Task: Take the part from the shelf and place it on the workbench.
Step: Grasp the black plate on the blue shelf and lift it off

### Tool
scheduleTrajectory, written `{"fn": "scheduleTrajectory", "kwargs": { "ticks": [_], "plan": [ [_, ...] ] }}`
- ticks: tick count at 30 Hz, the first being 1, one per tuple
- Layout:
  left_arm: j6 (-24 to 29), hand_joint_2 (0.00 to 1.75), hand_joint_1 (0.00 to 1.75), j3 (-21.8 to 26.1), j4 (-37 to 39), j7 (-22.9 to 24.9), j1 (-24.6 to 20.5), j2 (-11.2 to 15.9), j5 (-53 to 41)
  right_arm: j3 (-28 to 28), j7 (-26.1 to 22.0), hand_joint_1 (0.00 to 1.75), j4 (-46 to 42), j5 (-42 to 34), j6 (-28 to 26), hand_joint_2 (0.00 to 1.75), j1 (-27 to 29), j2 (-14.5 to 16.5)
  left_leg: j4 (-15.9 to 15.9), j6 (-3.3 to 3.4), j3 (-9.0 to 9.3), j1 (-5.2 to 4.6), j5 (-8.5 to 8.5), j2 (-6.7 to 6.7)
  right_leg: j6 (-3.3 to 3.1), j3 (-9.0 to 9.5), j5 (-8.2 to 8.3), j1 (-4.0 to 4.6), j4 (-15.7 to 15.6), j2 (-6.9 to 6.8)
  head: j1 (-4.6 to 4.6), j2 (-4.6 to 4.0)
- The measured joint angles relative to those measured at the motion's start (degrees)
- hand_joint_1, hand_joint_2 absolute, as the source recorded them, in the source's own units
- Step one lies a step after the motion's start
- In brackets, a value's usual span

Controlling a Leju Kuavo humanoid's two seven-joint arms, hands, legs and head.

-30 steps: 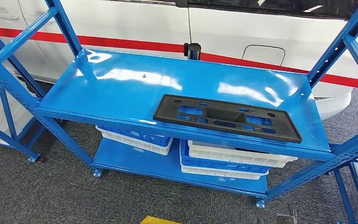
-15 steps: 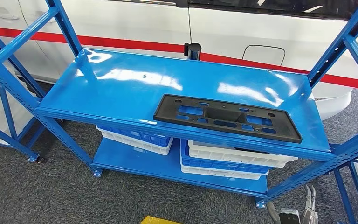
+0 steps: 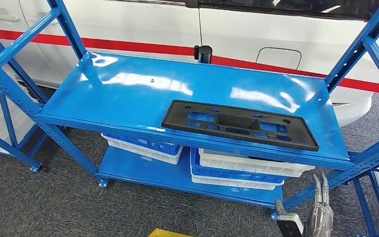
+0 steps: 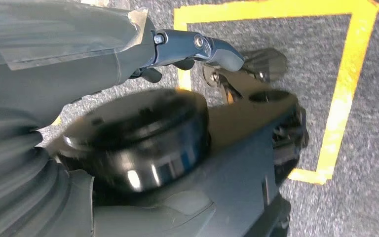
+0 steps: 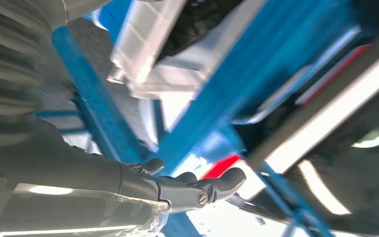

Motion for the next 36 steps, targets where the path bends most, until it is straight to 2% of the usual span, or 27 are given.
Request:
{"fn": "scheduleTrajectory", "kwargs": {
  "ticks": [6,8,11,15,21,26,36],
  "plan": [
    [0.1,1.75,0.0,-0.1,0.0,0.0,0.0,-0.3,-0.1,1.1,1.0,0.0,-1.2,1.6,-0.1,1.75,-0.1,-0.1,0.0,0.0,0.0,0.0,0.0,0.0,0.0,0.0,0.0,0.0,0.0,0.0,-0.02,0.01],
    [0.1,1.75,0.0,-0.2,0.0,0.1,0.0,-0.6,-0.5,3.7,3.4,0.0,-3.8,5.9,-0.5,1.75,-0.4,-0.3,0.0,-0.01,0.0,0.0,0.0,0.0,0.0,-0.01,0.0,0.0,0.0,0.0,-0.03,0.01],
    [0.1,1.75,0.0,-0.6,0.0,0.5,-0.1,-1.0,-1.4,10.4,9.3,0.0,-9.1,16.8,-1.3,1.75,-1.9,-0.7,-0.1,-0.01,0.0,0.0,0.01,-0.01,-0.01,-0.01,-0.01,-0.01,0.0,-0.01,-0.03,0.0],
    [0.1,0.0,0.0,-1.3,0.0,0.9,-0.3,-1.3,-2.4,16.9,15.2,0.0,-13.7,28.0,-2.0,1.75,-3.6,-1.1,-0.1,-0.01,-0.01,-0.01,0.01,-0.02,-0.01,-0.02,-0.01,-0.03,0.0,-0.01,-0.03,0.0],
    [0.0,0.0,0.0,-1.9,0.0,0.9,-0.6,-1.3,-3.4,22.0,20.2,0.0,-15.8,37.7,-2.2,1.75,-6.8,-1.4,-0.1,0.0,-0.01,-0.02,0.02,-0.02,0.0,-0.03,0.0,-0.04,0.0,0.0,-0.04,0.01],
    [0.0,0.0,0.0,-3.1,0.0,1.2,-1.2,-1.3,-4.7,24.9,23.7,0.0,-15.1,43.7,0.1,1.75,-11.3,-1.1,-0.1,0.0,0.0,-0.02,0.04,-0.04,0.0,-0.03,0.0,-0.04,0.0,-0.01,-0.04,0.01],
    [-0.9,0.0,0.0,-5.6,-0.2,5.5,-4.1,-1.2,-8.2,27.1,32.0,0.0,-9.0,47.4,2.7,1.75,-18.2,-1.2,-0.1,0.0,-0.01,-0.05,0.05,-0.11,0.0,-0.03,0.01,-0.1,0.0,-0.02,-0.05,0.0]
  ]
}}
